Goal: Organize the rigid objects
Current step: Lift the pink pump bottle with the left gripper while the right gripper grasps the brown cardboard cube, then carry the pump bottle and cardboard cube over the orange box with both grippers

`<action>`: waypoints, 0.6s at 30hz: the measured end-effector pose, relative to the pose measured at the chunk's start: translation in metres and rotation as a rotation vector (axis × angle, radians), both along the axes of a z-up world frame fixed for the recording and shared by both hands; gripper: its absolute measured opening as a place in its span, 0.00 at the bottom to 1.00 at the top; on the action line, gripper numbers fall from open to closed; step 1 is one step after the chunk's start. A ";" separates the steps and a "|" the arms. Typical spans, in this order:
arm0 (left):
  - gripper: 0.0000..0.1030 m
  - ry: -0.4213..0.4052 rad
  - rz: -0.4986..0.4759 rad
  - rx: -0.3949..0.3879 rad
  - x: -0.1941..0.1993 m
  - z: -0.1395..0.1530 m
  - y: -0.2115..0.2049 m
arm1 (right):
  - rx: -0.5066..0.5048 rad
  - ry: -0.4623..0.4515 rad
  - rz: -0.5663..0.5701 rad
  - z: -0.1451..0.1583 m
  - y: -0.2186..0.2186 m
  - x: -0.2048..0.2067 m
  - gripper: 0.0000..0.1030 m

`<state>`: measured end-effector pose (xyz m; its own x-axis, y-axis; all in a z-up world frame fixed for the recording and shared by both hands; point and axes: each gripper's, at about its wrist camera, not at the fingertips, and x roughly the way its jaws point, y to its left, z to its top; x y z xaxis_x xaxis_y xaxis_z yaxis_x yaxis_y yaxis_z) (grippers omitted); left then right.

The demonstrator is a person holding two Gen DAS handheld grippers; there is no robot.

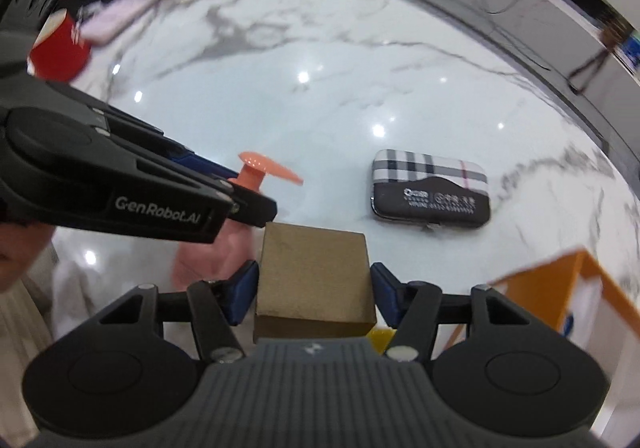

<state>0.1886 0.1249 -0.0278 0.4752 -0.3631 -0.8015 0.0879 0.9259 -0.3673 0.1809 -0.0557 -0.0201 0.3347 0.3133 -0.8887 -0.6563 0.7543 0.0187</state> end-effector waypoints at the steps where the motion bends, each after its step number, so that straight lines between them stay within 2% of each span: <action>1: 0.27 -0.016 -0.004 0.007 -0.003 0.004 -0.002 | 0.002 -0.013 -0.010 0.001 -0.002 -0.002 0.58; 5: 0.27 -0.079 -0.011 0.009 -0.016 0.017 -0.009 | 0.032 -0.062 -0.044 0.020 -0.019 -0.016 0.58; 11: 0.27 -0.222 -0.046 -0.004 -0.043 0.057 -0.029 | 0.105 -0.143 -0.088 0.055 -0.055 -0.045 0.58; 15: 0.27 -0.266 -0.081 -0.011 -0.056 0.082 -0.054 | 0.139 -0.178 -0.129 0.073 -0.092 -0.063 0.58; 18: 0.27 -0.268 -0.107 -0.022 -0.063 0.097 -0.075 | 0.158 -0.191 -0.173 0.084 -0.127 -0.070 0.58</action>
<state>0.1260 0.0500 0.0694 0.6273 -0.4383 -0.6437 0.2813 0.8983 -0.3376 0.1105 -0.1822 0.0636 0.5516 0.3665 -0.7493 -0.5213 0.8527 0.0333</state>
